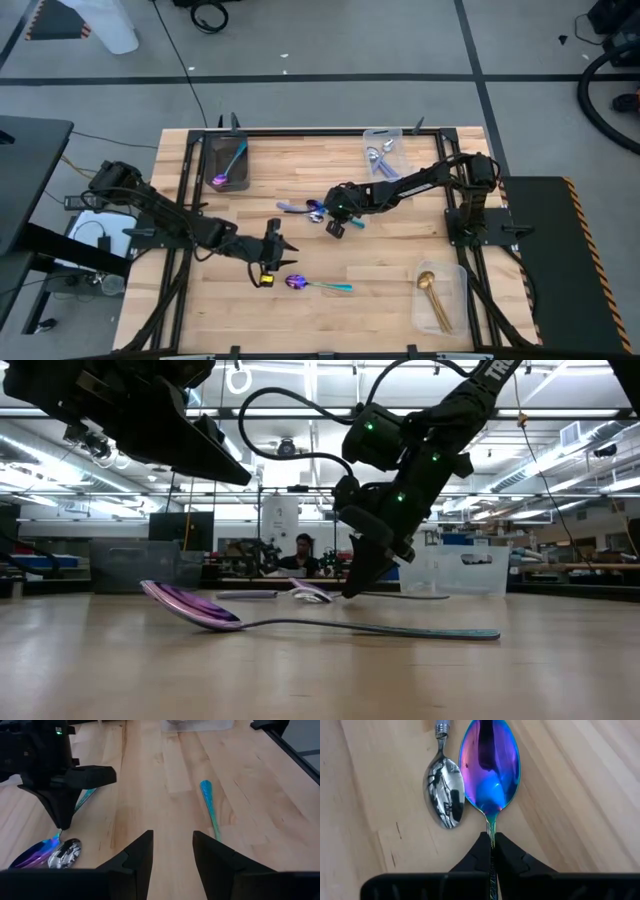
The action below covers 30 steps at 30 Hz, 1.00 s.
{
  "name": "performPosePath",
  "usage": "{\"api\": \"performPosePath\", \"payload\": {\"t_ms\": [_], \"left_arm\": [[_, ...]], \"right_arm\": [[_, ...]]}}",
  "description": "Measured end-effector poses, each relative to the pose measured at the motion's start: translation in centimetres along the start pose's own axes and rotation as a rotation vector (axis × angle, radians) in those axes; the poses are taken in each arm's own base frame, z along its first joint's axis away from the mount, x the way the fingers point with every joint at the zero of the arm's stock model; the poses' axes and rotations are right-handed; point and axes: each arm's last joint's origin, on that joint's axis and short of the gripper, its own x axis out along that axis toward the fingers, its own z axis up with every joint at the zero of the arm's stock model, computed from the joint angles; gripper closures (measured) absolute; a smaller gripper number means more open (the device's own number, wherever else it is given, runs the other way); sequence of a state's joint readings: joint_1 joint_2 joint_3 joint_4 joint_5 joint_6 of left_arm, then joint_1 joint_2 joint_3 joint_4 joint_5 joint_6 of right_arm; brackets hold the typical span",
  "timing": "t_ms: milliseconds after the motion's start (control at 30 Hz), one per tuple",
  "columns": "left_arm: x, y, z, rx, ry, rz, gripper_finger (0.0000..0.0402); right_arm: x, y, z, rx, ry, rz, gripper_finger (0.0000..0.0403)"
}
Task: Sort silverware by color (type)
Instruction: Put the blue spoon into the black bin
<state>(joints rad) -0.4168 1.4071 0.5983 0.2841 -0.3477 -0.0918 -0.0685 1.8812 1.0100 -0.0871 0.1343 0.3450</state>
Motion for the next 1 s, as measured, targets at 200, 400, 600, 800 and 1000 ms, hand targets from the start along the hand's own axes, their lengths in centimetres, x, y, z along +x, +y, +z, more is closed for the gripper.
{"api": "performPosePath", "payload": {"t_ms": [200,400,600,800,1000], "left_arm": [[0.1,0.4,0.0,-0.008,0.002,0.015,0.0255],[0.1,0.4,0.0,-0.008,0.002,0.014,0.0255],[0.1,0.4,0.0,0.002,0.004,0.015,0.0255],[0.1,0.6,-0.1,0.036,0.01,0.068,0.0255],[0.1,0.6,0.0,0.035,0.009,0.069,0.0255]], "right_arm": [[-0.1,0.3,0.0,-0.002,-0.002,0.005,0.0389],[-0.1,0.3,0.0,0.016,-0.005,0.007,0.0389],[-0.1,0.4,0.0,0.039,-0.003,0.021,0.0389],[-0.1,0.4,0.0,0.042,-0.004,0.022,0.039],[-1.5,0.4,0.7,0.045,-0.027,0.037,0.039]]}}
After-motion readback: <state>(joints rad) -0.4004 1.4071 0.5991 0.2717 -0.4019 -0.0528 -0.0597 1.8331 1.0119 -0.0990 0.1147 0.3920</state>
